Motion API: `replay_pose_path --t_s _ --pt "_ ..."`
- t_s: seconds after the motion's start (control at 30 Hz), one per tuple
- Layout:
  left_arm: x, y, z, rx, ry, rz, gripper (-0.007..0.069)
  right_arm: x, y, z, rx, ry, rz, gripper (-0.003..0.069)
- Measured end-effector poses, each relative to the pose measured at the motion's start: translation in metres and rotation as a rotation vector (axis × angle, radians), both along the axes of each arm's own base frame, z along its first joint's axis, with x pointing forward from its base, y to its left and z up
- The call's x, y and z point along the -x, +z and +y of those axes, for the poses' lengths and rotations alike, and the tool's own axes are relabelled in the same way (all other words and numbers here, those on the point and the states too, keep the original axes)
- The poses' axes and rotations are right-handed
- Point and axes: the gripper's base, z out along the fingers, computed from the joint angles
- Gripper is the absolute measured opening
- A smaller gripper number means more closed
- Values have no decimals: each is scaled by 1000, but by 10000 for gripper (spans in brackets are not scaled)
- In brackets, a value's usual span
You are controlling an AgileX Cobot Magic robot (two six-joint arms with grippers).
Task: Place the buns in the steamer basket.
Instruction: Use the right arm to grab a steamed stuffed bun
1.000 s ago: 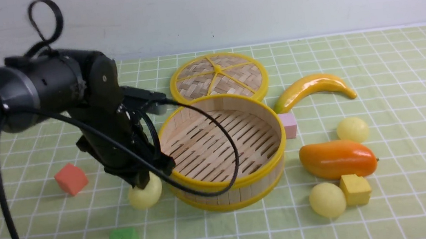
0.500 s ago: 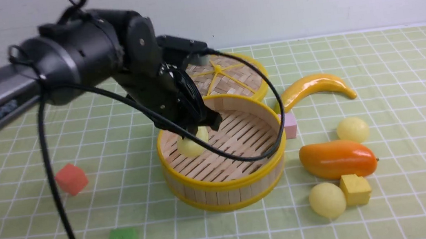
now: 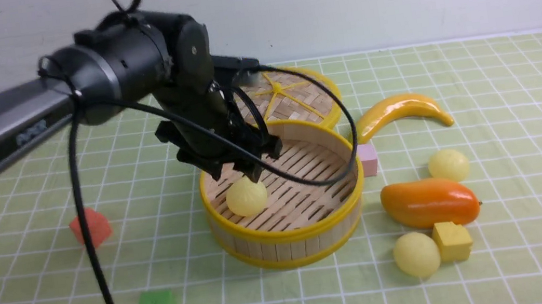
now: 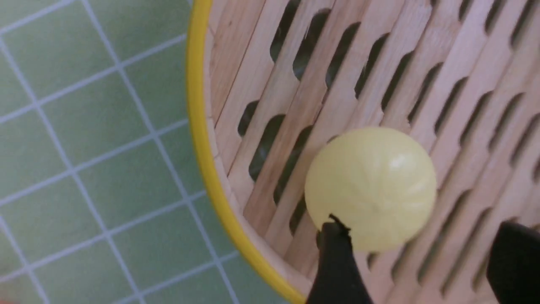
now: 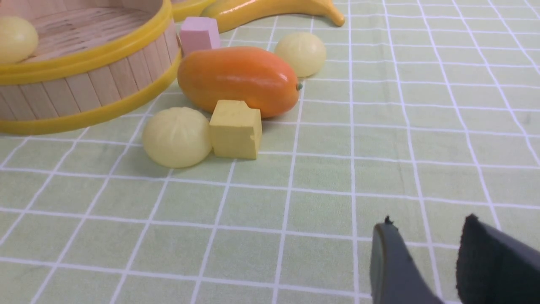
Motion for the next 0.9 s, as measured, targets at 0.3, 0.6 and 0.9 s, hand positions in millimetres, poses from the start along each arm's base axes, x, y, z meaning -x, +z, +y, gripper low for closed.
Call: replay_pose_path --t_s 0.3,0.6,0.9 --pt "147 107 22 251 -130 -319 -13 0 0 0 0 0 0 239" --pt "267 50 86 497 -166 -470 -13 -2 10 7 -510 -45 -58 239" --pt "324 -5 142 705 -117 -705 -13 -1 58 18 -736 19 6 239"
